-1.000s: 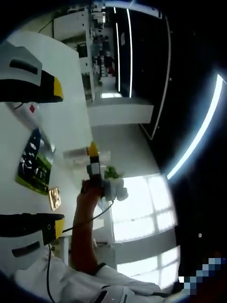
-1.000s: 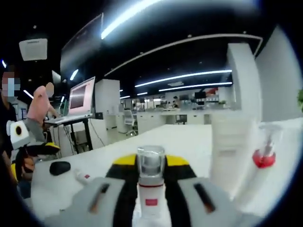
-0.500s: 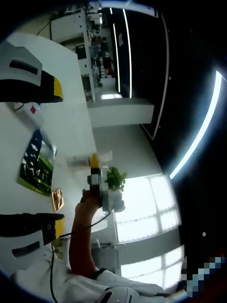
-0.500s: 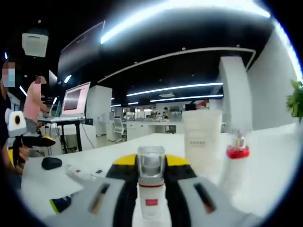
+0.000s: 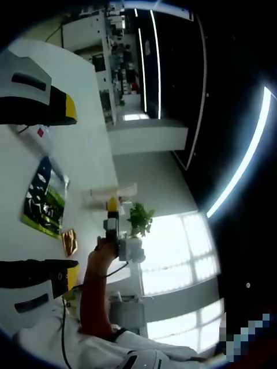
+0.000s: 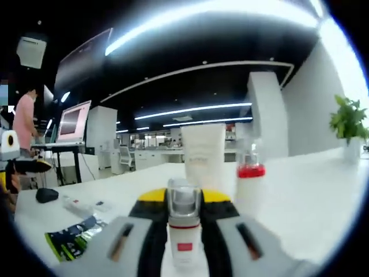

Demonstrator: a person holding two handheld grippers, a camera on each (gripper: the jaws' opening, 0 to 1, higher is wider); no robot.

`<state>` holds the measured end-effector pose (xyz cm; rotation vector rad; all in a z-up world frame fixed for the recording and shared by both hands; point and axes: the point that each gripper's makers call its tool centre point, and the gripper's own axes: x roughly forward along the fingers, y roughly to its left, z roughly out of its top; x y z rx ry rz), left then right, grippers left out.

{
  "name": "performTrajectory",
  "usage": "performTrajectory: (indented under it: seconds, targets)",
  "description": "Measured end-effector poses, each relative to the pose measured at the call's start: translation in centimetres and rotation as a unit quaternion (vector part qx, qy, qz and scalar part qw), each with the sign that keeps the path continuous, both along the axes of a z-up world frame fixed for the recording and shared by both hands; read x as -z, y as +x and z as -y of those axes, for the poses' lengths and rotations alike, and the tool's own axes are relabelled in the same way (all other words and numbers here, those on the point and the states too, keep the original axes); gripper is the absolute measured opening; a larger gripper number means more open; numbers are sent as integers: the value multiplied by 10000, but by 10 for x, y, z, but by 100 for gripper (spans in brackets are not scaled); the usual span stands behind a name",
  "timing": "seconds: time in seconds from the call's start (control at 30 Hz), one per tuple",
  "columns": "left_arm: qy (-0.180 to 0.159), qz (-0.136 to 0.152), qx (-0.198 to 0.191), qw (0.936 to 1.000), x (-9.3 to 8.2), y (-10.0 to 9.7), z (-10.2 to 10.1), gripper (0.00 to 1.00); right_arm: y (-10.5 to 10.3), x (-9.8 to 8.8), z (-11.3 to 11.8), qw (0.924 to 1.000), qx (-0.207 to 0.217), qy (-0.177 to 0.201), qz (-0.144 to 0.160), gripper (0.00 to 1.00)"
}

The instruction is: Arrange the skincare products in the storage area until every visible bottle or jar stands upright without overlapping.

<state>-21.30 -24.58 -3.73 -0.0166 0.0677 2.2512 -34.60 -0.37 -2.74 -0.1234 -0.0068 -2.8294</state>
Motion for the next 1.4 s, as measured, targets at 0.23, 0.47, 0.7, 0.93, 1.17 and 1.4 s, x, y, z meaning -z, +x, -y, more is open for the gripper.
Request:
performTrajectory:
  seconds: [0.23,0.47,0.7,0.93,1.17,1.4]
  targets:
    - [35,-94,-118,9999,-3,-3,4,96,-2,2,-15,9996,254,87,-19,19]
    - [35,-71,-121,9999,-2,-3,5,96,2,5,-23,9985,470,264,-86,20]
    - [17,-39,-116,9999,0,-3,5,97,0,4,-30,9975,620,297,-148,20]
    - [45,-20,-78,10000,0,-2,4,97,-4,2,-41,9957,809,361,-267,21]
    - [68,-3,-53,10000,0,-2,3,97,-6,7,-47,9937,960,533,-232,21]
    - [106,27,-63,9999,1,-2,4,97,-4,12,-53,9925,1054,587,-198,22]
